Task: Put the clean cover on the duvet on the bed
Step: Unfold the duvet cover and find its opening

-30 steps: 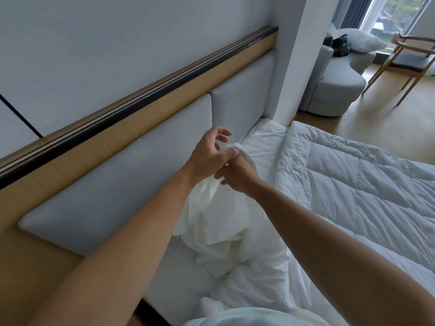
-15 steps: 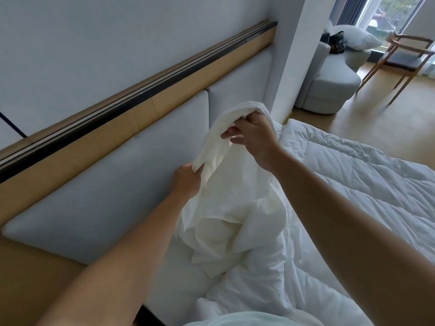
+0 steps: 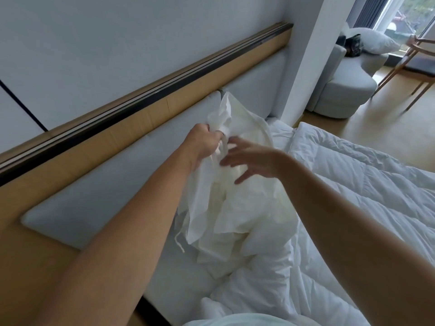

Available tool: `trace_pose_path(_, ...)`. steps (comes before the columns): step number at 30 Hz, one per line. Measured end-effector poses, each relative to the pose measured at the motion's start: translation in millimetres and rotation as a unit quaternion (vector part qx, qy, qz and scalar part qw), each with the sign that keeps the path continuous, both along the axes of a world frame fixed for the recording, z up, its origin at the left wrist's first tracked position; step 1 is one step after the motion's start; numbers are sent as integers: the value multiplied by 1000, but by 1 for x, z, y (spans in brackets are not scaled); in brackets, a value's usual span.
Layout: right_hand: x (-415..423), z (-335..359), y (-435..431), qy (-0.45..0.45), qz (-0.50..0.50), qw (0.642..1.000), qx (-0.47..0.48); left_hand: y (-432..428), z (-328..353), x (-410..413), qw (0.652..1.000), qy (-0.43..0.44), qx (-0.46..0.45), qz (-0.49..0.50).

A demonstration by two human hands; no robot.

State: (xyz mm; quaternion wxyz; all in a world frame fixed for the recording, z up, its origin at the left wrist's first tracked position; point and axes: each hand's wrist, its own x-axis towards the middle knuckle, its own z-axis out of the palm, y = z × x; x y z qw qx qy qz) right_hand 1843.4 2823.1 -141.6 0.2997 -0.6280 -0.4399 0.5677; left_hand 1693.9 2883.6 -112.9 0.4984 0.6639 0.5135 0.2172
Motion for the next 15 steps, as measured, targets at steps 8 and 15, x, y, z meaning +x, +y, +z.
trace_pose_path(8, -29, -43, 0, -212, -113, 961, 138, -17, -12, -8, 992, -35, 37, -117)
trace_pose_path(15, -7, -18, 6, -181, -162, 951, 192, -21, -79, -22, 983, 51, 82, -158)
